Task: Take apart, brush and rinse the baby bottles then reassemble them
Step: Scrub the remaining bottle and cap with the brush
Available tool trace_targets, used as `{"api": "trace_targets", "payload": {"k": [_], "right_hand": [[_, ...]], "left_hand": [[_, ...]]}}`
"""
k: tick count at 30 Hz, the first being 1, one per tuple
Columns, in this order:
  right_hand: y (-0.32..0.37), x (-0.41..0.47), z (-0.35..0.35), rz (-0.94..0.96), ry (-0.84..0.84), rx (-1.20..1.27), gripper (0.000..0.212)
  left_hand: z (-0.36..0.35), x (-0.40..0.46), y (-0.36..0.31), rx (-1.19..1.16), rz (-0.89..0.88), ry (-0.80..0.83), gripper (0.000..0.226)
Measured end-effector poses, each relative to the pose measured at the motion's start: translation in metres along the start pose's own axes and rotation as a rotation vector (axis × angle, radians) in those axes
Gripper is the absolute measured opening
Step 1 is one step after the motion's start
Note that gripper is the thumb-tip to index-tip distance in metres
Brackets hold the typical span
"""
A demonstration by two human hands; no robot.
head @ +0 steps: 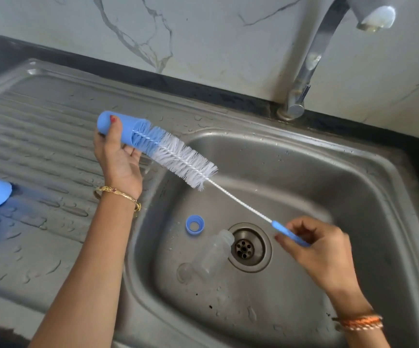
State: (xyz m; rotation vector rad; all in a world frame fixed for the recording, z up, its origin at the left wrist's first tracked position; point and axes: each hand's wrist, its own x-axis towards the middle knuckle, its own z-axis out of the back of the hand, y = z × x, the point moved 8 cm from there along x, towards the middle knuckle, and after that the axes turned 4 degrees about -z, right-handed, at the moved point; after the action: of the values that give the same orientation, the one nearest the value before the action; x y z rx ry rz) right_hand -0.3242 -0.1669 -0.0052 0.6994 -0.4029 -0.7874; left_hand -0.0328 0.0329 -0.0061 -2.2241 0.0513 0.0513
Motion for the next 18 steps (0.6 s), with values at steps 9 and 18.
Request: {"api": "trace_targets", "payload": {"k": [9,18], "right_hand": [[0.0,-0.019,-0.024,-0.261,0.59,0.491,0.073],[0.001,-0.001,0.003,0.017,0.083,0.29,0.047]], "left_hand": [[-0.004,0.008,-0.004,-0.079,-0.022,0.111,0.017],[0.001,0.002,-0.006,-0.047,-0.07,0.016,0.019]]}}
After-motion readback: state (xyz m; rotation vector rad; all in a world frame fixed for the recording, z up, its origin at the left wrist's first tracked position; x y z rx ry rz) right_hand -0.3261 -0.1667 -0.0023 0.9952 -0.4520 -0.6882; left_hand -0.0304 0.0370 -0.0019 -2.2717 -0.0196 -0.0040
